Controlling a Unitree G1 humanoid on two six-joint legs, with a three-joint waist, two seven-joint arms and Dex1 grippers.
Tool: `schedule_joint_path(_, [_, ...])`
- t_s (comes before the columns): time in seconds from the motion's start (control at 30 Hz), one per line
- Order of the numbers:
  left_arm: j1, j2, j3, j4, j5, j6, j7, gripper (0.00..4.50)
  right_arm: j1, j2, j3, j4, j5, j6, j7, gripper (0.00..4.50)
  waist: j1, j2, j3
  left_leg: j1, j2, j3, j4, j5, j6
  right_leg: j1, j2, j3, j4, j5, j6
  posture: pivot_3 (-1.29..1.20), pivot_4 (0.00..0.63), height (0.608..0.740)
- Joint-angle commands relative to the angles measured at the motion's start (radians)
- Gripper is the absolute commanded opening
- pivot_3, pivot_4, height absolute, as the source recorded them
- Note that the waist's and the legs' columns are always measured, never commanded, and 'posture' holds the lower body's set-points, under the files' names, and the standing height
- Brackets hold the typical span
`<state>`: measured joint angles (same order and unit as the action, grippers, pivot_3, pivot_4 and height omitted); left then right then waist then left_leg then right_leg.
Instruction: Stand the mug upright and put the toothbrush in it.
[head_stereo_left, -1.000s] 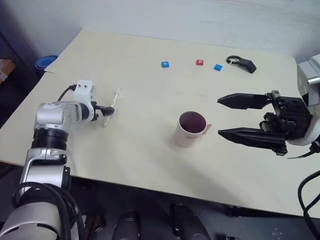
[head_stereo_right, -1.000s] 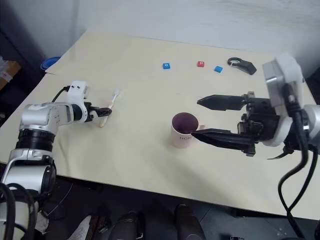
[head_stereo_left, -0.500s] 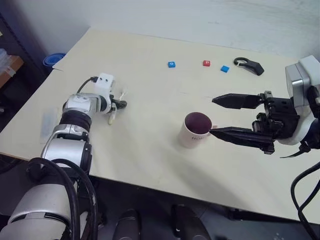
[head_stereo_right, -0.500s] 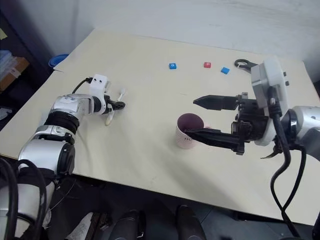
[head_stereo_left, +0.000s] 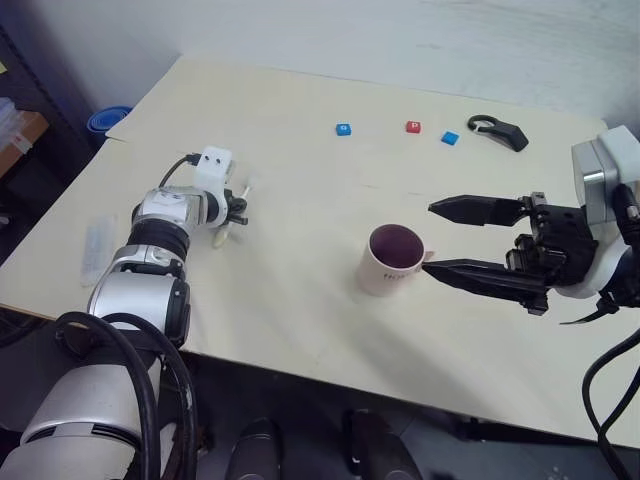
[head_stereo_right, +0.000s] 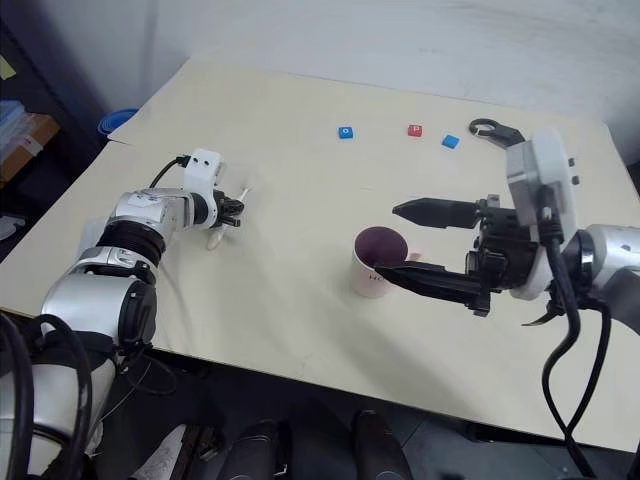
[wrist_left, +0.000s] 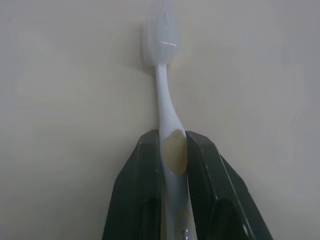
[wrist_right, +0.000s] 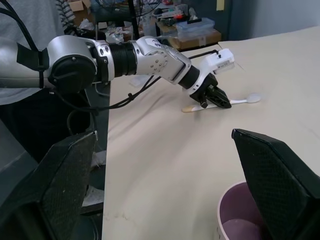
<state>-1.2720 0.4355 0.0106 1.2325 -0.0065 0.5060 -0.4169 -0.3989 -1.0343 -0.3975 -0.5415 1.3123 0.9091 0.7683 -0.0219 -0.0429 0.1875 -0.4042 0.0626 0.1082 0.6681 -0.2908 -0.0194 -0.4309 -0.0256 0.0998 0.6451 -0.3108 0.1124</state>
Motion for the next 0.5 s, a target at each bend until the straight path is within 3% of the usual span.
schedule_joint_path(0.03, [-0.006, -0.004, 0.027, -0.018, -0.016, -0.016, -0.032, 0.42, 0.022, -0.027, -0.041, 0.002, 0.000, 0.005, -0.002, 4.50, 0.000, 0.000, 0.000, 0.000, 0.000, 0.000, 0.000, 0.000, 0.000, 0.000, 0.000, 0.000, 0.000, 0.000, 0.000, 0.00, 0.150, 0.740])
schedule_joint_path(0.17, [-0.007, -0.020, 0.136, -0.180, -0.158, -0.078, -0.186, 0.42, 0.067, -0.034, -0.063, 0.005, -0.055, -0.005, -0.032, 4.50, 0.000, 0.000, 0.000, -0.001, 0.000, 0.000, 0.000, 0.000, 0.000, -0.001, 0.000, 0.000, 0.000, 0.000, 0.000, 0.00, 0.150, 0.740])
schedule_joint_path(0.3, [0.030, -0.088, 0.232, -0.556, -0.405, 0.056, -0.361, 0.42, 0.171, -0.033, -0.161, 0.026, -0.079, 0.018, -0.039, 4.50, 0.008, 0.000, 0.000, -0.003, 0.001, -0.001, 0.000, 0.002, -0.004, -0.001, 0.000, -0.001, 0.001, 0.000, 0.000, 0.00, 0.150, 0.740])
schedule_joint_path(0.5, [0.035, -0.253, 0.219, -0.890, -0.615, 0.198, -0.392, 0.42, 0.288, -0.003, -0.257, -0.002, -0.079, 0.024, -0.085, 4.50, 0.020, 0.001, -0.001, -0.001, 0.001, 0.000, 0.001, 0.002, -0.005, 0.001, 0.000, -0.001, 0.001, 0.000, 0.001, 0.00, 0.150, 0.740])
